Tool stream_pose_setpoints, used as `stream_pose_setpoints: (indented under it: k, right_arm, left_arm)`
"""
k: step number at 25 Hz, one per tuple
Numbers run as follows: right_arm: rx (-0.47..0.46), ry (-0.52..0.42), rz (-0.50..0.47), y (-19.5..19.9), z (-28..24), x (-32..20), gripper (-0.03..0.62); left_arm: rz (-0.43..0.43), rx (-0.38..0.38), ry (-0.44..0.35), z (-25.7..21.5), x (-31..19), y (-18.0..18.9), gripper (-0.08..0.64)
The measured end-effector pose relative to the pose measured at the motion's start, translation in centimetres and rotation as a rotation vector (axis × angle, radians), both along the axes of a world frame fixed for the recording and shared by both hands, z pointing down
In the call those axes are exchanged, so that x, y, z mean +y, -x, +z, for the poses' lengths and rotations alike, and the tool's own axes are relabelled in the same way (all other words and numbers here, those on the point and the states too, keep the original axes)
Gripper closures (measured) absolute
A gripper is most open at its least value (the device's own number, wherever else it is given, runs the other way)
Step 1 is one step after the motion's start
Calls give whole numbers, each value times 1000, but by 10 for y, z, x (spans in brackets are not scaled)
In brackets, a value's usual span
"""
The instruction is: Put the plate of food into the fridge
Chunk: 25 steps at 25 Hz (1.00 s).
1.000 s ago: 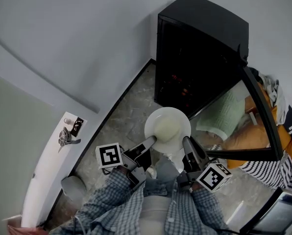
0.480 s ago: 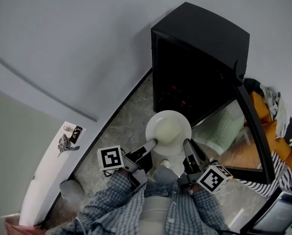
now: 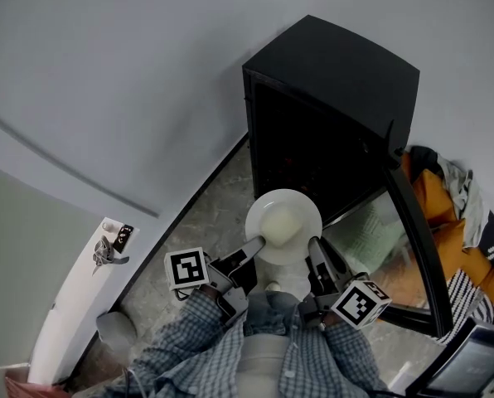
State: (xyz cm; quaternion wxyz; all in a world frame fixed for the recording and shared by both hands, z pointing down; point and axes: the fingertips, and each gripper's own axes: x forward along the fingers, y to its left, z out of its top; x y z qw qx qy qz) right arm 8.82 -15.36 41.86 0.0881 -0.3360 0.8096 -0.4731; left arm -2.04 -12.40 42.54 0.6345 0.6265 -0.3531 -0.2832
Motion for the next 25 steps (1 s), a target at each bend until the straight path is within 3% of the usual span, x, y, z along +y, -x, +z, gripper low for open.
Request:
stream_pose_setpoints:
  k: [11,25]
  right_arm:
    - [11,5,84,-1,0,-42,526]
    - [-52,38,295,9,-9,-112,532]
  left_arm:
    - [59,15,15,5,-48,1,542]
    - [205,32,12,-3,-135,14,541]
